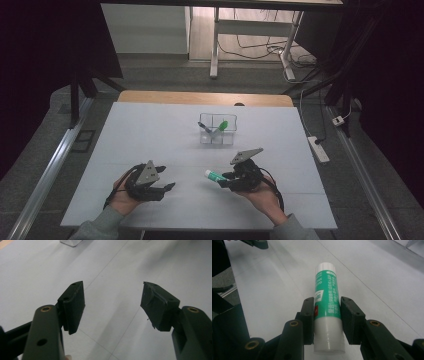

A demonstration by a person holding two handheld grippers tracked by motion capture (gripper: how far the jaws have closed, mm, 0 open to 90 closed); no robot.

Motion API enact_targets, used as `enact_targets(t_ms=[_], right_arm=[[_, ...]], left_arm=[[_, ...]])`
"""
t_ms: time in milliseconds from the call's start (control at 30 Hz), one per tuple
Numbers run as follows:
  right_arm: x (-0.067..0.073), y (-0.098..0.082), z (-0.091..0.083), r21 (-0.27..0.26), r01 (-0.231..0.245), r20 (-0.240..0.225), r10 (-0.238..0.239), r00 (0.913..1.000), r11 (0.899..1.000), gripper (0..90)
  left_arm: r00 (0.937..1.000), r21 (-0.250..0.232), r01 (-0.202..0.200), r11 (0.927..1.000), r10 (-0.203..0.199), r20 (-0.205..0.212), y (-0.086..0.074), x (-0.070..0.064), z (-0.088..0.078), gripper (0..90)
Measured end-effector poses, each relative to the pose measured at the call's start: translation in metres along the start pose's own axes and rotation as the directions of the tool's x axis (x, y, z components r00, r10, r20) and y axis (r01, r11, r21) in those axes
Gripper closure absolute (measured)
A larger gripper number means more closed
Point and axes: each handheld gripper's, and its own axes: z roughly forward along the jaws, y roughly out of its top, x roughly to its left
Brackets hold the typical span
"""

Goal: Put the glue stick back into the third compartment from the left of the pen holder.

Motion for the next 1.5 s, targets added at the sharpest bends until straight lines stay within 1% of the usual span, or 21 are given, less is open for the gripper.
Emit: enact_targets(t_ms=[267,500,633,800,900,1033,1067,1500], right_arm=[[0.000,0.005,0.004,-0.007,0.000,-0.007,-0.001,1.0000,1.000,65.0],[-0.002,0.006,0.004,-0.009,-0.010,-0.013,0.010,0.9999,1.000,65.2],[-0.004,0.008,0.004,-0.025,-0.023,-0.030,0.022,0.9993,0.999,65.2],[-0.004,0.012,0.003,-0.047,-0.039,-0.060,0.036,0.9975,0.998,65.2],[-0.005,0.014,0.004,-0.053,-0.042,-0.069,0.038,0.9969,0.998,65.2],[-0.004,0.017,0.006,-0.057,-0.037,-0.070,0.033,0.9970,0.998,65.2],[-0.004,0.017,0.006,-0.056,-0.034,-0.070,0.030,0.9971,0.998,65.2],[-0.002,0.022,0.012,-0.056,-0.036,-0.082,0.032,0.9961,0.998,65.2]], left_arm=[[0.9999,0.005,-0.009,0.9999,0.009,0.007,0.003,0.000,0.004,34.7],[0.9999,0.007,-0.012,0.9999,0.012,0.010,0.005,-0.001,0.006,34.6],[0.9998,0.003,-0.017,0.9999,0.017,0.014,0.008,-0.003,0.009,34.6],[0.9993,0.002,-0.032,0.9995,0.032,0.020,0.014,-0.005,0.012,34.6],[0.9990,-0.002,-0.038,0.9993,0.038,0.023,0.017,-0.007,0.014,34.6],[0.9986,-0.001,-0.046,0.9989,0.046,0.025,0.020,-0.007,0.017,34.6],[0.9988,-0.005,-0.043,0.9991,0.043,0.026,0.021,-0.007,0.018,34.6],[0.9956,-0.007,-0.081,0.9966,0.082,0.047,0.033,-0.013,0.029,34.1]])
